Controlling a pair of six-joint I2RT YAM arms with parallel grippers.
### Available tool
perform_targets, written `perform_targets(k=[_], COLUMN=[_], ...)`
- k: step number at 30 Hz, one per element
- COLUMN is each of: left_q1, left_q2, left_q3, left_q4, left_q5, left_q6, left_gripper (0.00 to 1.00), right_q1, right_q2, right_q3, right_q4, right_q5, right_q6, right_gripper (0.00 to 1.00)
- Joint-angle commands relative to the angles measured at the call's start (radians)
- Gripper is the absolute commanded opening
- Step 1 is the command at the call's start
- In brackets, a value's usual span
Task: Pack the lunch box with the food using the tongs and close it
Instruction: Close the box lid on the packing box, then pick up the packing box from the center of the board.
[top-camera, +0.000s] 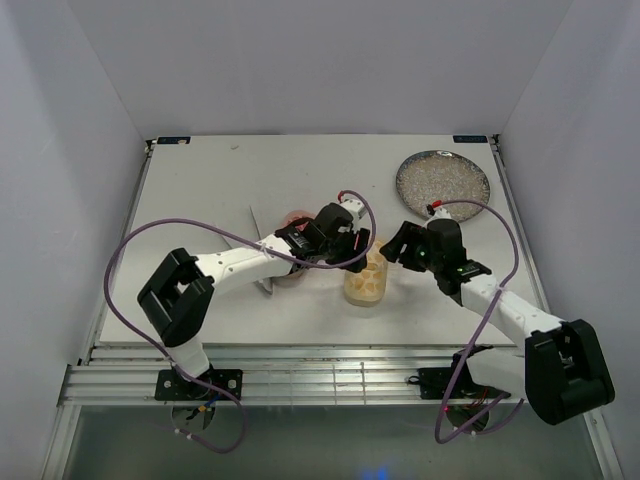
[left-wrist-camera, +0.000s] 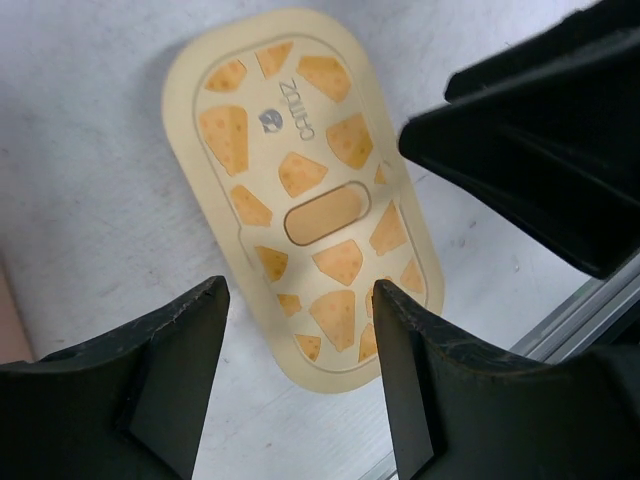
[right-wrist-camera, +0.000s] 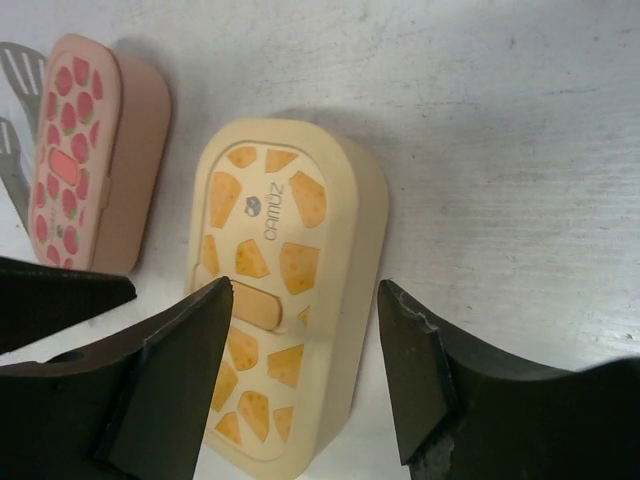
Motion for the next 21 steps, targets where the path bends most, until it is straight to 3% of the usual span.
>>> perform_targets(k=[1,4,11,21], left_q1=[0.022,0.059,0.104,0.145], left_q2=[-0.048,-0.021,0.061,0.101], left_q3=[0.026,0.017,0.003,-0.041], left_q4=[-0.018,0.005,0.050,0.137], left_q5=[-0.038,0.023,0.122,0.229], left_q6=[-0.002,-0.014,-0.020,-0.016], left_gripper=[0.70,0.70,0.58,0.58], right_q1=[-0.001,-0.001,-0.001,-0.001], right_q2=[-0.058,-0.074,-0.031,0.053], right_q3=[0.056,0.029,-0.033,-0.069], right_q4=[-0.105,-0.108,-0.055,0.037], right_q5=[-0.004,-0.015,-0.063,-0.099], right_q6=[-0.052,-0.049,-0.037,-0.020], right_gripper=[0.68,0.71,0.73,0.74])
